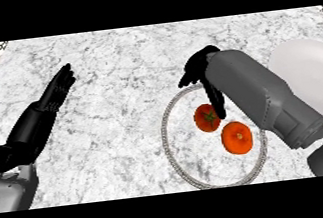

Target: Pick the tomato from the placemat and place it in the plate

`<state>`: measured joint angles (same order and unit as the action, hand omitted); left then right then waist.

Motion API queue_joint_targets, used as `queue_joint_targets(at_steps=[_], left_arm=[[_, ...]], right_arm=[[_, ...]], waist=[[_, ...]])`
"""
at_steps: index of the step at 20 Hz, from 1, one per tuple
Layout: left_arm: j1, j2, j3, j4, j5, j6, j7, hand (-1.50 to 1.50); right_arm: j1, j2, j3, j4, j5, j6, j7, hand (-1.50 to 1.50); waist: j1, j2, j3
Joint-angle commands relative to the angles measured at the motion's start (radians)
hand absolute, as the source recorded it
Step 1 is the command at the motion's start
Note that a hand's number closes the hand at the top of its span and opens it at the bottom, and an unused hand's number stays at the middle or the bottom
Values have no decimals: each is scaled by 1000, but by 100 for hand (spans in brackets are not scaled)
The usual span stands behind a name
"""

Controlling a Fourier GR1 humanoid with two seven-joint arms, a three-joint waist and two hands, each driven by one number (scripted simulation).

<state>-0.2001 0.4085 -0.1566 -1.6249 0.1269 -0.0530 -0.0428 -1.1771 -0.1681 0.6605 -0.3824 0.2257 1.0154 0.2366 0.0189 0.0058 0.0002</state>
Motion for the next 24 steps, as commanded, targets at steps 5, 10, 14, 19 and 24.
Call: queue_joint_targets(at_steps=[5, 10, 14, 19, 24], left_arm=[[36, -7, 29, -43, -2, -44, 8, 0], [35, -14, 58, -40, -23, -44, 27, 0], [38, -39, 50, -44, -32, -52, 22, 0], [32, -62, 51, -12, -76, -43, -3, 0], [42, -59, 69, -21, -64, -69, 8, 0]], right_arm=[[79, 8, 28, 7, 116, 28, -93, -150], [144, -5, 22, -74, 147, 78, -76, -150], [163, 63, 25, -39, 184, 46, -62, -150], [267, 12, 51, -146, 250, -8, -95, -150], [259, 17, 53, -250, 271, 16, -181, 150]], waist=[[2, 0, 0], [-12, -6, 0], [-4, -3, 0], [-14, -4, 0], [-10, -5, 0]])
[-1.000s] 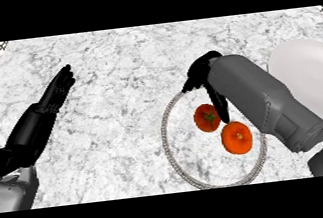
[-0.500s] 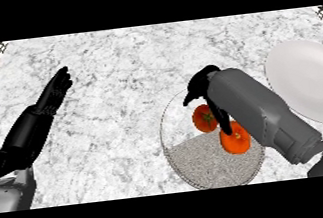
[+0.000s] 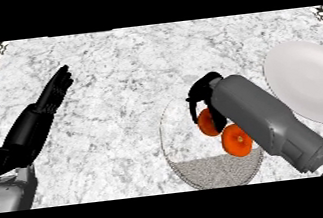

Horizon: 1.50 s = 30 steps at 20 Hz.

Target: Pick the tomato from the placemat and place it in the plate

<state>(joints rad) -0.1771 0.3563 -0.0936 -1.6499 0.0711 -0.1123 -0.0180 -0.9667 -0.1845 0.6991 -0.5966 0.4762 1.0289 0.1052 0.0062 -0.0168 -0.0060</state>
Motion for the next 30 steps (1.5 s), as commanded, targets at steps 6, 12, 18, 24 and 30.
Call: queue_joint_targets(at_steps=[6, 12, 18, 24, 30], left_arm=[[-18, -8, 35, -21, 2, -19, 46, 0], [16, -2, 26, -31, -12, 1, 24, 0], [9, -5, 9, -33, -5, -20, 23, 0], [-24, -33, -27, -29, -11, -26, 19, 0], [-34, -36, -35, -44, -9, -32, 34, 0]], right_arm=[[100, 4, -2, -39, 88, -96, -99, 150], [-29, -164, -255, 183, 74, -485, 355, 150], [-146, -154, -326, 226, 123, -863, 758, 150], [-311, -62, -310, 269, 235, -1165, 1190, 150], [-421, 0, -286, 361, 338, -1289, 1378, 150]], waist=[[-1, 18, 6], [-46, 13, -1], [12, 20, 1], [78, 39, 1], [91, 35, 3]])
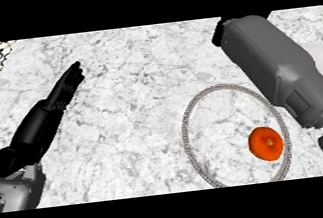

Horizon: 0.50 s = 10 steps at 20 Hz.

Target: Pick the tomato from the placemat and place it in the plate

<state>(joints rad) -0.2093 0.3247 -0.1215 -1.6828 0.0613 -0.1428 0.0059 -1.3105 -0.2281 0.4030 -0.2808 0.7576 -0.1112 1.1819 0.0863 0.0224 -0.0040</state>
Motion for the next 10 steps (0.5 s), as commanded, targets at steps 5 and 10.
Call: queue_joint_targets(at_steps=[5, 10], left_arm=[[0, 9, 8, 27, 8, -24, -22, 0], [-12, -2, 21, -1, 13, 1, 23, 0]], right_arm=[[-148, 13, 31, 160, 133, -177, 304, 150], [-156, 5, 43, 264, 165, -210, 305, 150]], waist=[[-7, -1, -1], [-23, -7, 2]])
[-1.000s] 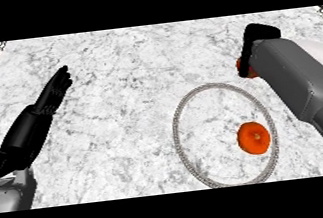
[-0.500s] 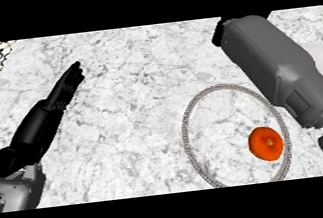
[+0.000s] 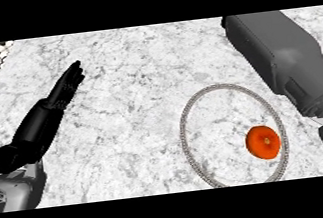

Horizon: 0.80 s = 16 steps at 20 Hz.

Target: Pick the tomato from the placemat and place it in the plate

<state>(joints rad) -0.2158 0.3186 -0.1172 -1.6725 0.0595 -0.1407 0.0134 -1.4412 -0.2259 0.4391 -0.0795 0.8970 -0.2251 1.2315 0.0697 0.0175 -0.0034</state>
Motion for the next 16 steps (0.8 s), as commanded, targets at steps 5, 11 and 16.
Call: queue_joint_targets(at_steps=[5, 11, 16], left_arm=[[16, 4, 25, 50, -12, 5, -39, 0], [38, -2, 22, 27, -9, 3, -37, 0], [28, 5, 35, -4, -15, 17, -4, 0]], right_arm=[[-13, -34, 0, 78, 21, -190, 255, 150], [68, -107, 15, 79, 35, -316, 222, 150], [130, -159, 30, 79, 52, -407, 205, 150]], waist=[[-32, 0, 1], [-38, -2, 3], [-47, -11, 4]])
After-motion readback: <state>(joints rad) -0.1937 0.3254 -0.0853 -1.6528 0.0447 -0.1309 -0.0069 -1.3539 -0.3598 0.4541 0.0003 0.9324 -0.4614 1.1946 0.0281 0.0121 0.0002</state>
